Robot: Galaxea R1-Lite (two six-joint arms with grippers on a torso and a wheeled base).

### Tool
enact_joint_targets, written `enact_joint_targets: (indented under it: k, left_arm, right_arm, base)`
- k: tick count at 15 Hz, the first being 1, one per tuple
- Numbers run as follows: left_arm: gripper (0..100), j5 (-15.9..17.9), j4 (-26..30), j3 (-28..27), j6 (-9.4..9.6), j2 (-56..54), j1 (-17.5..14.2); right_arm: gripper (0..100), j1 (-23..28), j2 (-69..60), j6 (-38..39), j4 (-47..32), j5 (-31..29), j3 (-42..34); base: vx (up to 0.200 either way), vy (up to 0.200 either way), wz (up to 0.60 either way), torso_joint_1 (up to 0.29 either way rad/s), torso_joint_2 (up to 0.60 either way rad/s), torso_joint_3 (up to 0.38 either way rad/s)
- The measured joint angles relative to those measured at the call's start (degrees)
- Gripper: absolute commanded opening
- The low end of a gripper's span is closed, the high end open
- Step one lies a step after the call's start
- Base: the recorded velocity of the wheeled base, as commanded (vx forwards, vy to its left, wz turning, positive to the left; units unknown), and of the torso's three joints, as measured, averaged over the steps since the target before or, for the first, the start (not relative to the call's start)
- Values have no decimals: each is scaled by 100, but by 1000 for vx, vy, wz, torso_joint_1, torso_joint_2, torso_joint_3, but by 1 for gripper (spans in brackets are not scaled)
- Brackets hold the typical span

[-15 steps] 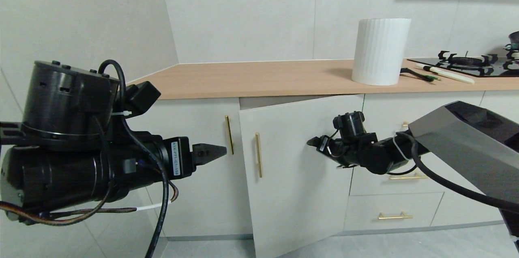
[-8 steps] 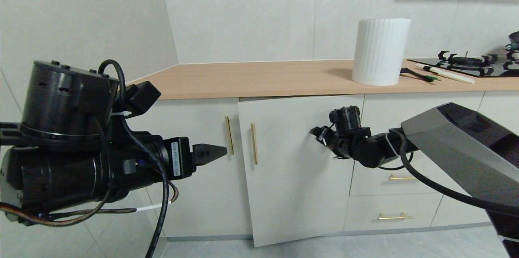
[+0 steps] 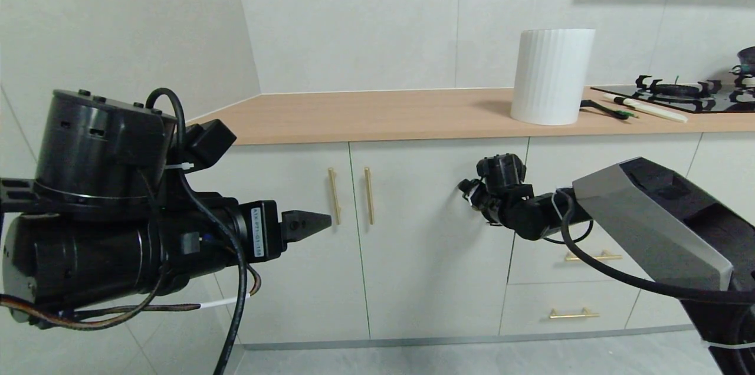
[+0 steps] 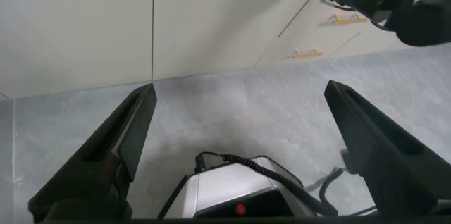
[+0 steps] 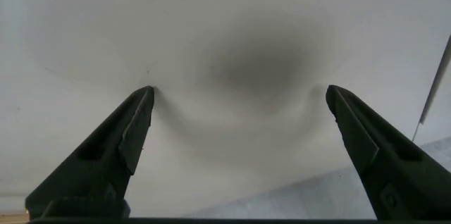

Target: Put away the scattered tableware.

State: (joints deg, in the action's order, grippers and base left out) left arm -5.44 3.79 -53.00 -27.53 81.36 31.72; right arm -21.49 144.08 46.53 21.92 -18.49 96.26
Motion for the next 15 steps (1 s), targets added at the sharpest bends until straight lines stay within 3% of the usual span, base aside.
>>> enact_joint_targets:
  k: [2, 5, 8, 11, 12, 15]
  left_arm:
    - [100, 0, 0, 0, 2, 0, -2]
    - [100, -30, -12, 0, 9, -9, -20]
    - [100, -411, -216, 2, 99, -116, -168]
    - [100, -572, -430, 163, 188, -523, -221]
    - [100, -589, -452, 301, 266, -750, -229]
    - [100, -595, -479, 948, 769, -1697, -278]
  right_arm:
    - [100, 2, -52, 0, 35, 0, -158]
    - [100, -80, -588, -50, 33, 497, -950]
    - [100, -113, -1641, -397, 93, 837, -2063]
    - [100, -135, -3138, -839, 255, 983, -3276]
    - [100, -140, -3683, -1044, 284, 1002, -3680]
    - [100, -116, -5571, -1749, 323, 972, -4913]
  base:
    - [0, 0, 0, 0, 0, 0]
    - [0, 0, 0, 0, 0, 0]
    - [0, 0, 0, 0, 0, 0]
    - [0, 0, 0, 0, 0, 0]
    - [0, 0, 0, 0, 0, 0]
    - [0, 0, 0, 0, 0, 0]
